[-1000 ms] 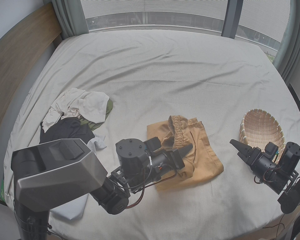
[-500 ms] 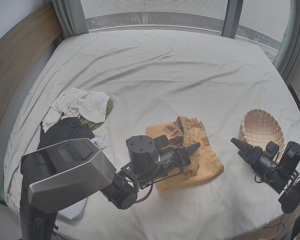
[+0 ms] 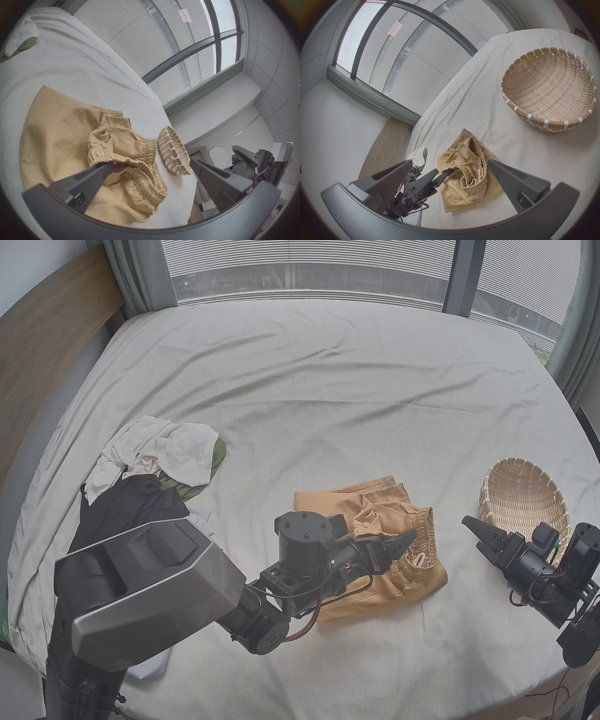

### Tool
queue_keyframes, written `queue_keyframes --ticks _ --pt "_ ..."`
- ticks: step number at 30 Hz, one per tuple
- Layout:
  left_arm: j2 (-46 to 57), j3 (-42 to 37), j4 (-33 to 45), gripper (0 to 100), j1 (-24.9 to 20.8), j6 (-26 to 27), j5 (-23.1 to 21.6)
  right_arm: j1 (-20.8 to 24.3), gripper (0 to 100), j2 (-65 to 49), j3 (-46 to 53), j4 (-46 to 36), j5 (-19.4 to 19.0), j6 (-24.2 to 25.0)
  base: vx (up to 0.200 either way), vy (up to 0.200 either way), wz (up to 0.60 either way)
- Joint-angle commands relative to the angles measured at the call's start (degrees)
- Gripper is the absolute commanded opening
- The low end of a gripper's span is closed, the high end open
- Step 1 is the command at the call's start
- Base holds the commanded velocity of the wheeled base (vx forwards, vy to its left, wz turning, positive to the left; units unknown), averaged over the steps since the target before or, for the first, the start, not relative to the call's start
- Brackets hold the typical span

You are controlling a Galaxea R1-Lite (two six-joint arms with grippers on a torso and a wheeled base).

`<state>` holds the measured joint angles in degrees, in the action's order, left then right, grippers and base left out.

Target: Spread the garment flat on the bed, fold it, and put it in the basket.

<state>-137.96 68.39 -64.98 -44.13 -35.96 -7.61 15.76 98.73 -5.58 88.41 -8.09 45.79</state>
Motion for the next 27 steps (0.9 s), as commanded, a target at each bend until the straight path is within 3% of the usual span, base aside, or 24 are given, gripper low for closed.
queue_keyframes --ticks 1,7,16,21,27 --pt "2.08 -2.82 -0.50 100 1.24 0.01 1.02 0.23 100 0.85 0.40 0.01 0.01 0.00 0.000 0.000 0.00" --pt "9.38 -12.05 -1.91 100 3.44 0.28 1.19 4.89 100 3.31 -1.36 0.01 -1.31 -0.17 0.000 0.000 0.00" --pt "17.29 -21.46 -8.68 100 4.49 1.95 1.28 13.15 100 8.67 -6.37 0.01 -8.34 -0.35 0.000 0.000 0.00" --pt "17.99 -25.32 -10.17 100 5.72 2.12 3.30 13.51 100 14.82 -12.52 0.01 -8.87 -0.70 0.000 0.000 0.00" --pt "18.17 -31.65 -17.29 100 9.33 2.04 3.83 11.75 100 20.98 -19.38 0.10 -8.78 -0.79 0.000 0.000 0.00"
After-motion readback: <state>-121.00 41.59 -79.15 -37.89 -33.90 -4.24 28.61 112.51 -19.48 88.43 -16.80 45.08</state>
